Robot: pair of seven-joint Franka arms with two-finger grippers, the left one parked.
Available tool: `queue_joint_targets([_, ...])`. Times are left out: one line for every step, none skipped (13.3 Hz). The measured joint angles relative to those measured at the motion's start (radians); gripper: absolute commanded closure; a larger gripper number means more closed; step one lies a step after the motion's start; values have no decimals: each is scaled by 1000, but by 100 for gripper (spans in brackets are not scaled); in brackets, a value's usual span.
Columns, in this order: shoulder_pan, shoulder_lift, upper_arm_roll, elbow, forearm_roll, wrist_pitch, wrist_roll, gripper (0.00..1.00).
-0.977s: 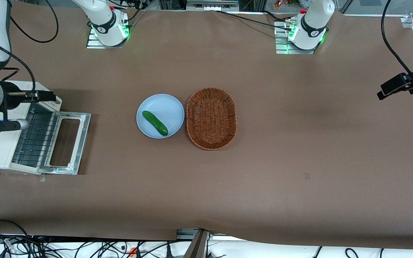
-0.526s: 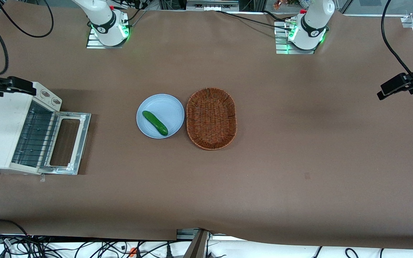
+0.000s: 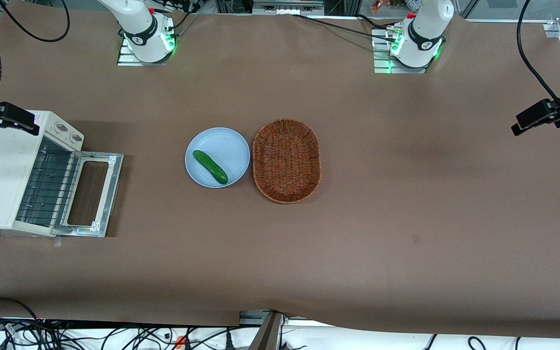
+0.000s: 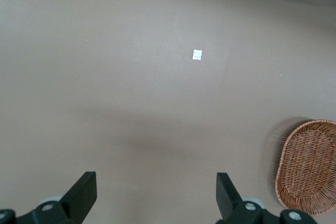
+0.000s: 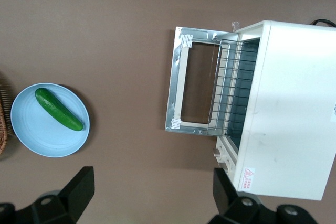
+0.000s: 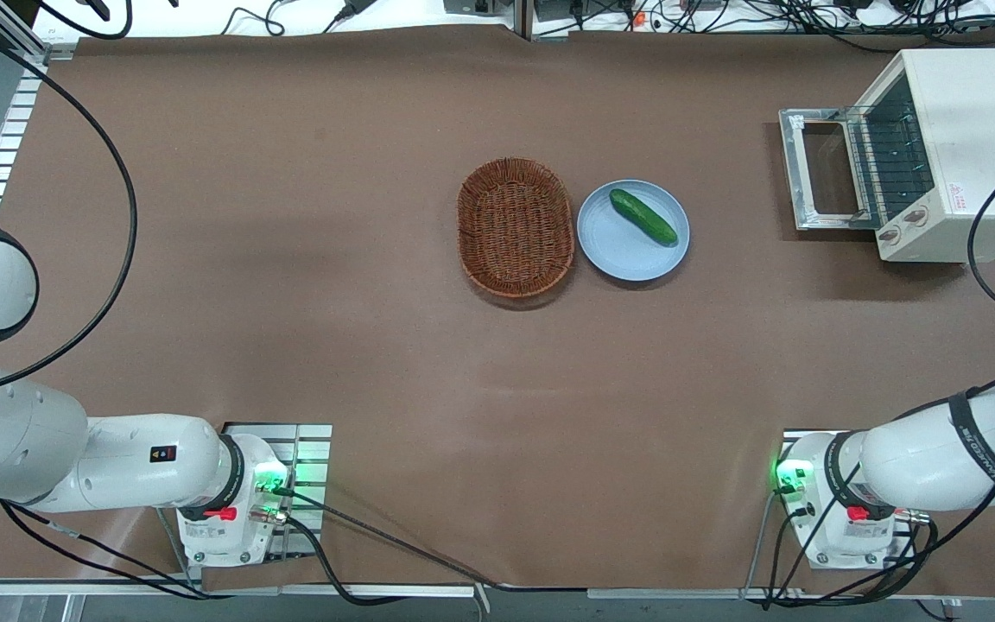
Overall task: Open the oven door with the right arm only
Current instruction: 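Release the handle and lift the right gripper away from the oven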
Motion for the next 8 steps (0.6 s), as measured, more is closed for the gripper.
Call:
queue_joint_targets([0, 0, 0, -5, 0, 11, 0, 0])
queue_joint_targets([0, 0, 0, -10, 0, 16, 0, 0])
queue_joint_targets([0, 0, 0, -14, 0, 19, 0, 0])
queue_joint_targets([0, 0, 0, -17, -3, 21, 0, 0])
queue_joint_targets([-1, 0, 0, -18, -9, 22, 0, 0])
queue_joint_targets([0, 0, 0, -18, -12, 22, 0, 0])
queue_joint_targets([0, 0, 0, -18, -14, 22, 0, 0])
queue_joint_targets([0, 0, 0, -18, -14, 22, 0, 0])
